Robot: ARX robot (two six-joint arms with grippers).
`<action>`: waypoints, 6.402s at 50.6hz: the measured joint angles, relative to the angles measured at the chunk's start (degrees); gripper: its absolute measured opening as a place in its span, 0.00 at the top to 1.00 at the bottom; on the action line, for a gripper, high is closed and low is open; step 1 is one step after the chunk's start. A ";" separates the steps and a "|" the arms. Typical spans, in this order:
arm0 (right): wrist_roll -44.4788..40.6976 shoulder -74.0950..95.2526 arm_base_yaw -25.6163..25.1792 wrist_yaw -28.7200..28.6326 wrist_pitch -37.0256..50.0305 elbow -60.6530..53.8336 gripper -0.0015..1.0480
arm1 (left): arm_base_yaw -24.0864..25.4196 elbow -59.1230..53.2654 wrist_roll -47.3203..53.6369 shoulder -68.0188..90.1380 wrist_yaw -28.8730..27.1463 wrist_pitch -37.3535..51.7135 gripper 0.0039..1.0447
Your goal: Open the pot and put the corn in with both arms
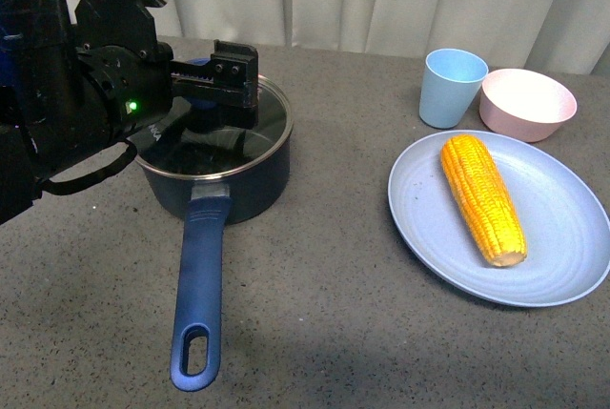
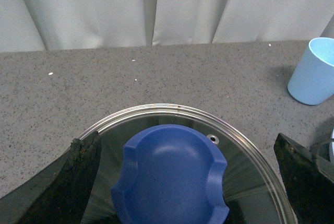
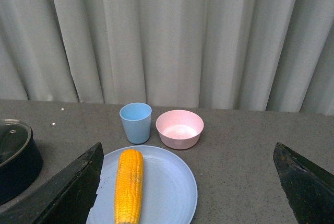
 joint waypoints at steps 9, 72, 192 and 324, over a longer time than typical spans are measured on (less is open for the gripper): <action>0.00 0.02 0.02 0.00 0.00 0.00 0.09 | 0.00 2.19 0.44 1.44 -0.17 -1.75 0.06; 0.00 0.00 0.00 0.00 0.00 0.00 0.09 | 14.67 0.66 -1.01 -5.75 -1.70 -2.69 0.44; 0.00 0.02 0.00 0.00 0.00 0.00 0.09 | 20.94 -36.63 0.28 -47.60 3.39 -0.17 0.97; -6.29 45.31 -0.59 -2.19 21.16 7.80 0.09 | 16.76 -42.05 0.24 -120.10 -0.66 -64.61 0.05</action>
